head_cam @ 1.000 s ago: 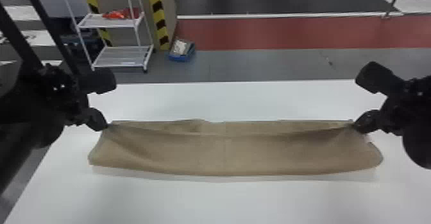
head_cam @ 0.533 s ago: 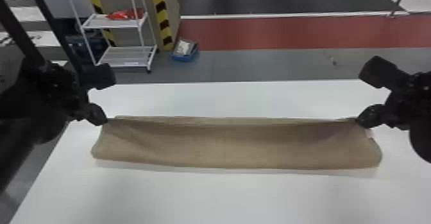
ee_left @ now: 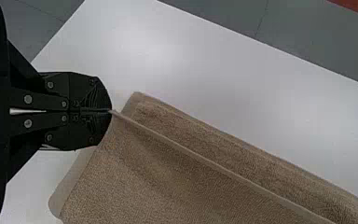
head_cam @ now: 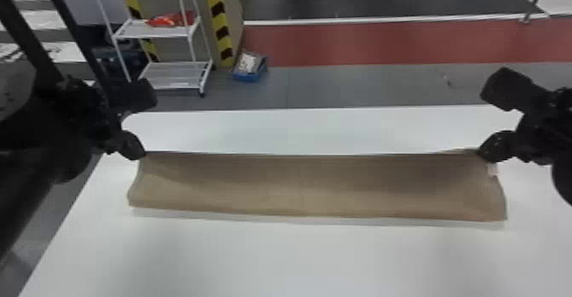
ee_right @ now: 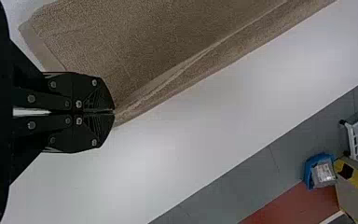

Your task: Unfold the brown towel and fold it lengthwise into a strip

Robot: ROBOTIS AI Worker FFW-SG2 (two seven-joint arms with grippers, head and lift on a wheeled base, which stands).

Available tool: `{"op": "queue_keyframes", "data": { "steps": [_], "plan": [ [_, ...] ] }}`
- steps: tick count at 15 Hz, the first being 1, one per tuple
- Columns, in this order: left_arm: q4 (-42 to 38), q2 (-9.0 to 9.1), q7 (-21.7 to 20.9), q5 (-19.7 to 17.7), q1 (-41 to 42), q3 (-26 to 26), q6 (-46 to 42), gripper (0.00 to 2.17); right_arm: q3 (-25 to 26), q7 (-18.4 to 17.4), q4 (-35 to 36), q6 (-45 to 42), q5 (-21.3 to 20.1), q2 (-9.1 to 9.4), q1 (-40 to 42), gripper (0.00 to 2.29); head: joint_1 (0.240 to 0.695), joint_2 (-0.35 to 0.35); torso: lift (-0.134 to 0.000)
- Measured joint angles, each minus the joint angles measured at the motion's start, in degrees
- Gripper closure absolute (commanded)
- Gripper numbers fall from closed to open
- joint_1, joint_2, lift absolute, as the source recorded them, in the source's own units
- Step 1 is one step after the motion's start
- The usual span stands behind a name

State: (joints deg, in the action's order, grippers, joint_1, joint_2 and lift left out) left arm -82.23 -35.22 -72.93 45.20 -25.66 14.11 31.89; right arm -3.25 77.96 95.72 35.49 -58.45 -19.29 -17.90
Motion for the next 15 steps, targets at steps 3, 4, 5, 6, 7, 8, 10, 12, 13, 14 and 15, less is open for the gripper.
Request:
{"op": "queue_keyframes", "data": {
  "steps": [3, 4, 5, 6, 7, 8, 10, 12, 13, 14, 15],
  "plan": [
    [0.55, 0.61, 0.21, 0.18, -0.04, 0.59, -0.21, 2.14, -0.52, 0.00, -1.38, -0.91, -0.92, 0.13, -0.11, 1.12, 0.695, 0.077, -0.125],
    [0.75, 0.73, 0.33, 0.18, -0.11, 0.83, -0.26, 2.15, -0.95, 0.00, -1.81, -1.31, -1.22, 0.20, -0.25, 1.12, 0.695, 0.077, -0.125],
    [0.95, 0.86, 0.43, 0.20, -0.16, 1.00, -0.28, 2.14, -1.36, 0.00, -2.30, -1.84, -1.51, 0.27, -0.46, 1.12, 0.695, 0.078, -0.125],
    [1.17, 0.96, 0.61, 0.22, -0.19, 1.08, -0.32, 2.14, -1.65, 0.00, -2.73, -2.22, -1.81, 0.37, -0.62, 1.07, 0.695, 0.079, -0.125],
    [1.35, 1.01, 0.78, 0.23, -0.22, 1.10, -0.41, 2.14, -1.88, 0.00, -3.09, -2.39, -2.28, 0.51, -0.70, 0.80, 0.695, 0.080, -0.125],
    [1.51, 1.03, 0.92, 0.24, -0.25, 1.17, -0.53, 2.14, -2.25, 0.00, -3.55, -2.37, -3.05, 0.70, -0.72, 0.44, 0.695, 0.081, -0.125],
    [1.68, 1.12, 0.97, 0.24, -0.26, 1.40, -0.65, 2.15, -3.16, 0.00, -4.27, -0.49, -4.48, 1.16, -0.65, 0.06, 0.695, 0.080, -0.125],
    [2.09, 1.27, 1.04, 0.23, -0.27, 1.52, -0.91, 2.14, -5.00, -1.85, -4.66, 5.56, -6.11, 1.54, -0.22, 0.06, 0.695, 0.076, -0.125],
    [2.24, 1.28, 1.04, 0.21, -0.27, 1.53, -1.13, 2.14, -5.54, -3.86, -4.66, 7.72, -6.59, 1.65, -0.10, 0.06, 0.695, 0.066, -0.125],
    [2.36, 1.29, 1.05, 0.14, -0.27, 1.53, -1.36, 2.14, -5.84, -5.77, -4.50, 9.53, -6.88, 1.73, 0.00, 0.06, 0.695, 0.062, -0.125],
    [2.40, 1.27, 1.06, 0.06, -0.28, 1.53, -1.46, 2.14, -5.93, -6.80, -4.29, 10.43, -6.98, 1.73, 0.07, 0.06, 0.695, 0.057, -0.125]
  ]
}}
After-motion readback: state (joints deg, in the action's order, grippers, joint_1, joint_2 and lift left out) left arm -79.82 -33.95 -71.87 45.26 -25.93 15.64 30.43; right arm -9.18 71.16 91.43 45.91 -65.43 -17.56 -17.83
